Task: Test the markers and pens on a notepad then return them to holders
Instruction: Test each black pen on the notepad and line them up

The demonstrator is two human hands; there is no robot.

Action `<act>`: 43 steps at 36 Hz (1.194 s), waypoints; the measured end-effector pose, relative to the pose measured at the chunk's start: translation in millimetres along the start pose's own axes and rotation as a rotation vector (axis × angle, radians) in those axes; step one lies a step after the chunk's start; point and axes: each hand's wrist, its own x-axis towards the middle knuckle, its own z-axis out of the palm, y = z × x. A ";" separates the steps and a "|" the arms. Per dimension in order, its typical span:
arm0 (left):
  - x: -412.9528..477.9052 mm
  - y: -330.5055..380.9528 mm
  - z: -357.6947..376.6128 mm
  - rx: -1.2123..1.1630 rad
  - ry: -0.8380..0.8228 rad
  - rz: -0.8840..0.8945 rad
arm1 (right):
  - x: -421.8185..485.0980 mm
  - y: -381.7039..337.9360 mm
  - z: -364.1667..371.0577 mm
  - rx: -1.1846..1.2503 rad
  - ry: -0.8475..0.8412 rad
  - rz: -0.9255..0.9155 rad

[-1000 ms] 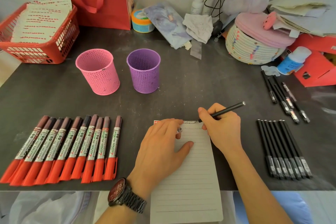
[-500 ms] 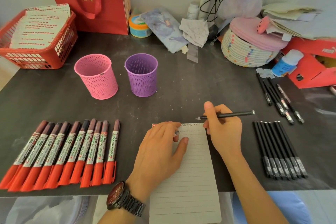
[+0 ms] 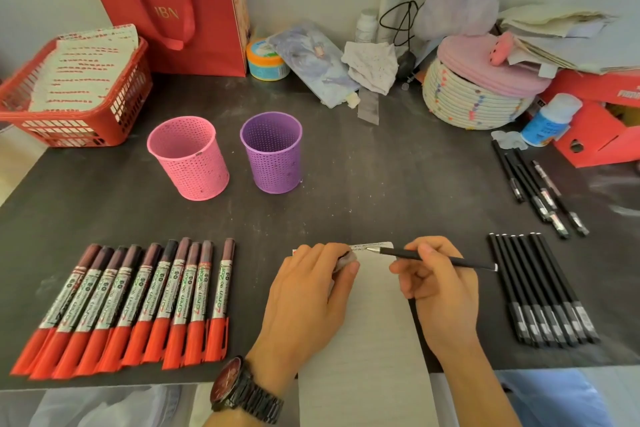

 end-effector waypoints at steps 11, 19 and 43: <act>-1.4 -2.0 -1.7 -0.072 -0.014 -0.009 | -0.2 0.1 -1.3 -0.037 -0.046 -0.019; -0.9 -4.2 -1.2 -0.108 -0.012 -0.009 | 0.7 0.3 -3.1 0.032 -0.022 -0.002; -1.5 -5.8 -1.6 -0.144 -0.006 0.022 | -1.4 2.2 -1.3 -0.103 -0.051 -0.055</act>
